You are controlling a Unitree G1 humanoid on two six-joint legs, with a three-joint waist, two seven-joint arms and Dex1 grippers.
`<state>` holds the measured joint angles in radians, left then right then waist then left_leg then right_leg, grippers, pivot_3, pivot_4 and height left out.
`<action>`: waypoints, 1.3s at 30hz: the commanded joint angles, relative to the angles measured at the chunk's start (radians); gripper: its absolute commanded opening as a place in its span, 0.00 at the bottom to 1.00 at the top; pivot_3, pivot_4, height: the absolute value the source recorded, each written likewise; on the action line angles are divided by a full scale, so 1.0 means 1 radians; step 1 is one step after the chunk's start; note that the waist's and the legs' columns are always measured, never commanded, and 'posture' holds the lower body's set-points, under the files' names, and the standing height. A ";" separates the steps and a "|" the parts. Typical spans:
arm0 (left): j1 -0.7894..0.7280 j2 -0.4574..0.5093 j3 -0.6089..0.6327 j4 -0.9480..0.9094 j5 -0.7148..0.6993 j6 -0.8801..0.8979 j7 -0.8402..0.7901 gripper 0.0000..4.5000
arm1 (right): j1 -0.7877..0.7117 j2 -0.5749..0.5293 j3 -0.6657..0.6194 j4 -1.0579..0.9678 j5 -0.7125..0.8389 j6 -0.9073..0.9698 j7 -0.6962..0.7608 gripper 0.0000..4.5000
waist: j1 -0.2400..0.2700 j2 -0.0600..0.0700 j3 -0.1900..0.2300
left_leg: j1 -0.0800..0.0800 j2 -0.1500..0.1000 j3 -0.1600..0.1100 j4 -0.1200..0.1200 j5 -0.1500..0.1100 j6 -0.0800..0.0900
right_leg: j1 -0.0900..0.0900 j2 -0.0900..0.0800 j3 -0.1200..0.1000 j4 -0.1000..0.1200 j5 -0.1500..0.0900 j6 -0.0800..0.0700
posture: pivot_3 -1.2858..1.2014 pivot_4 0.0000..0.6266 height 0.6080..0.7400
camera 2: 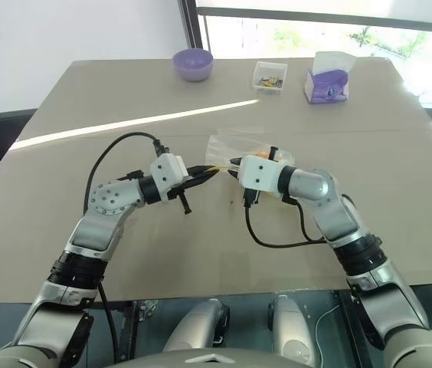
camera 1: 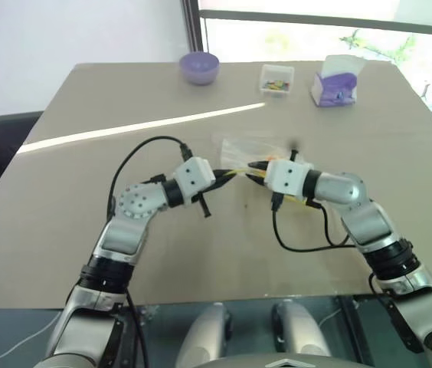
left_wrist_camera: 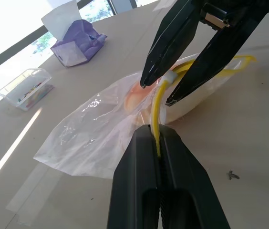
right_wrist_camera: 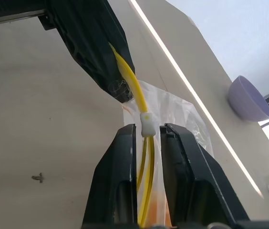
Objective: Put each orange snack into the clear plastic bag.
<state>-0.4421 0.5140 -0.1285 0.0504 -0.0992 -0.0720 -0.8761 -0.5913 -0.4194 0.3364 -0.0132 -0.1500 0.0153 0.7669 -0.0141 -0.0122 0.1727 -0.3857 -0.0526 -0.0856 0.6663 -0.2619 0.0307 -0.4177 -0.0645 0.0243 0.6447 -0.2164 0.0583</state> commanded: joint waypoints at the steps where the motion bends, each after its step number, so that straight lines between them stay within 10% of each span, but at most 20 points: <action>1: -0.007 0.006 0.004 -0.043 -0.002 -0.012 0.000 0.00 | -0.026 0.004 -0.013 -0.009 0.001 -0.030 -0.008 0.19 | 0.000 0.000 0.000 | 0.000 0.000 0.000 0.000 0.000 0.000 | 0.000 0.000 0.000 0.000 0.000 0.000 | 0.52 0.24 1.00; 39: -0.006 0.006 -0.003 -0.032 0.009 -0.009 0.003 0.00 | 0.010 -0.004 -0.026 -0.128 0.023 0.016 0.010 0.19 | 0.000 0.000 0.000 | 0.000 0.000 0.000 0.000 0.000 0.000 | 0.000 0.000 0.000 0.000 0.000 0.000 | 0.52 0.24 1.00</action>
<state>-0.4420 0.5140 -0.1295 0.0504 -0.0973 -0.0721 -0.8762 -0.5861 -0.4188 0.3354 -0.0796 -0.1420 0.0199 0.7761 -0.0140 -0.0121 0.1728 -0.3859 -0.0525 -0.0859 0.6661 -0.2619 0.0307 -0.4179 -0.0644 0.0242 0.6447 -0.2164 0.0583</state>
